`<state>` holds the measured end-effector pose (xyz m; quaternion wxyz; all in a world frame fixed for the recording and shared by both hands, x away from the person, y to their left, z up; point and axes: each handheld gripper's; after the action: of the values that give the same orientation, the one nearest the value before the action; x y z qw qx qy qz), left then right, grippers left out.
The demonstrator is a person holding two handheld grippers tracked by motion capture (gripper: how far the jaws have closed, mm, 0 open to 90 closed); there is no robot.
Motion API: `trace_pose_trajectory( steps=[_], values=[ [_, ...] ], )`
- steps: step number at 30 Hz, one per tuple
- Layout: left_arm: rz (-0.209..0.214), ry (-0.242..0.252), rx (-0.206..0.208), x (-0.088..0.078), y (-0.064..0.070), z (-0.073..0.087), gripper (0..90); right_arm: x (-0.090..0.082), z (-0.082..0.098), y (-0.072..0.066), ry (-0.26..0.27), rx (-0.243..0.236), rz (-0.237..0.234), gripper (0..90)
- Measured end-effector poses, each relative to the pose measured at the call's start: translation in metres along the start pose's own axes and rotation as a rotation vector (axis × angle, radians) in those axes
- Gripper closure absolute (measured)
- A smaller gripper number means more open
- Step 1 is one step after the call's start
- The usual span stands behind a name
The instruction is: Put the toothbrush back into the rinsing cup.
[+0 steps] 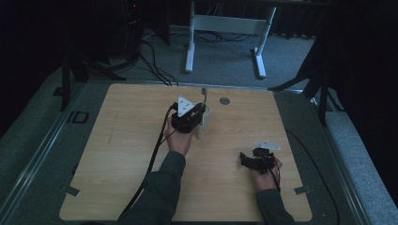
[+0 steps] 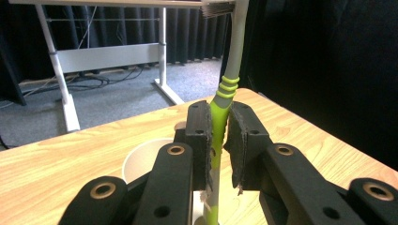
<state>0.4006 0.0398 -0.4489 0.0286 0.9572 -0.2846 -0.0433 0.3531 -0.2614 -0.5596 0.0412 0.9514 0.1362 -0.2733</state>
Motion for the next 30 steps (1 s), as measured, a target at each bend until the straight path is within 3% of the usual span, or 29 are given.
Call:
trace_pose_trajectory(
  steps=[15,17,20,24,26,30],
  values=[
    [0.0,-0.037,-0.001,0.0,0.0,0.01,78.2,0.0,0.0,0.0,-0.001,0.001,0.0,21.0],
    [-0.003,-0.045,-0.007,0.0,0.0,0.011,73.9,0.0,0.0,0.0,0.0,0.001,0.0,21.0],
    [-0.004,-0.088,-0.043,0.0,0.0,0.011,55.4,0.0,0.0,0.0,0.0,0.0,-0.001,21.0],
    [-0.007,-0.146,-0.014,0.0,0.002,0.015,42.0,0.0,0.0,0.0,-0.001,0.001,-0.001,21.0],
    [-0.013,-0.157,0.002,-0.001,0.004,0.015,39.4,0.0,0.0,0.0,-0.001,0.001,-0.001,21.0],
    [-0.017,-0.152,-0.004,-0.004,0.002,0.015,38.2,0.0,0.0,0.0,-0.001,0.002,-0.001,21.0]
  ],
)
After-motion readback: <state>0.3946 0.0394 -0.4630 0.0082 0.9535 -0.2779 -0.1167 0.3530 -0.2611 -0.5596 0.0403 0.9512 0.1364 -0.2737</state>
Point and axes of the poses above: each handheld gripper's, and its own axes: x roughly forward along the jaws, z roughly out of its underside, y roughly to its right, and after that the axes turned 11 degrees about y, right-handed
